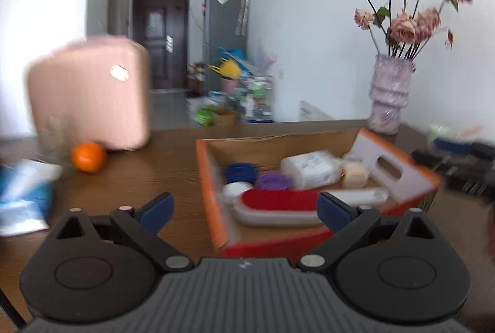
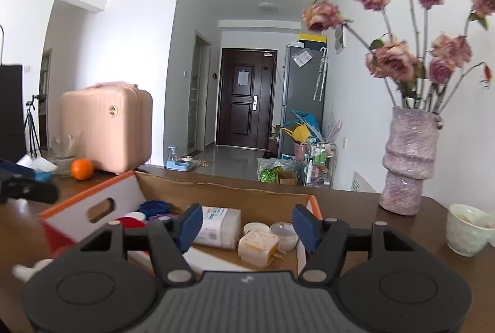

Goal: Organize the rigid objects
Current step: 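Withdraw both grippers from the box back over the table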

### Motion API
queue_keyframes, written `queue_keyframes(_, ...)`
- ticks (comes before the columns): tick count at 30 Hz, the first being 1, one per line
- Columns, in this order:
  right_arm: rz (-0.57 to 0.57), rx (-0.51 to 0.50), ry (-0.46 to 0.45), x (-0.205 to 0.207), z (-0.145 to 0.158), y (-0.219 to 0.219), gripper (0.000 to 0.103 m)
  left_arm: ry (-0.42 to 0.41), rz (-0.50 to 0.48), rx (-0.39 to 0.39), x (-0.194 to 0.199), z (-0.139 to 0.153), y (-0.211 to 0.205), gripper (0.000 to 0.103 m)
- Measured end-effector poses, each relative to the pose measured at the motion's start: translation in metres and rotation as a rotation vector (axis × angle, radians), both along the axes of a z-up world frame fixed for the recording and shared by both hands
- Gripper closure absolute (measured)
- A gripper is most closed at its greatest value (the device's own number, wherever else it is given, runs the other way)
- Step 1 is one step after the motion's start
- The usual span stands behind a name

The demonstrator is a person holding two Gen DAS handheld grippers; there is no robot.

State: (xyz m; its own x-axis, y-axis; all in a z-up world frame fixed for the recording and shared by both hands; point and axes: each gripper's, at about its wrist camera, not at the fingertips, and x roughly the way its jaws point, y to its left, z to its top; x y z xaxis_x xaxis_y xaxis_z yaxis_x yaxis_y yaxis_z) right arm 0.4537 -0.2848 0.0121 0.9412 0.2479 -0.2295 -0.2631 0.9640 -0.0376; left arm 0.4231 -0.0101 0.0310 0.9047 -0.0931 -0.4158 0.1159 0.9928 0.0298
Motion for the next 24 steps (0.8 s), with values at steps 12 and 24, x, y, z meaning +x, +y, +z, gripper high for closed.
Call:
queue_keyframes(12, 0.053, -0.095, 0.02, -0.168, 0.013, 0.006, 0.022, -0.026, 0.088, -0.054, -0.179, 0.001, 0.033, 0.0)
queue_keyframes(24, 0.018, 0.01, 0.104, -0.296, -0.022, 0.006, 0.021, 0.131, 0.037, -0.211, -0.251, -0.029, 0.027, 0.0)
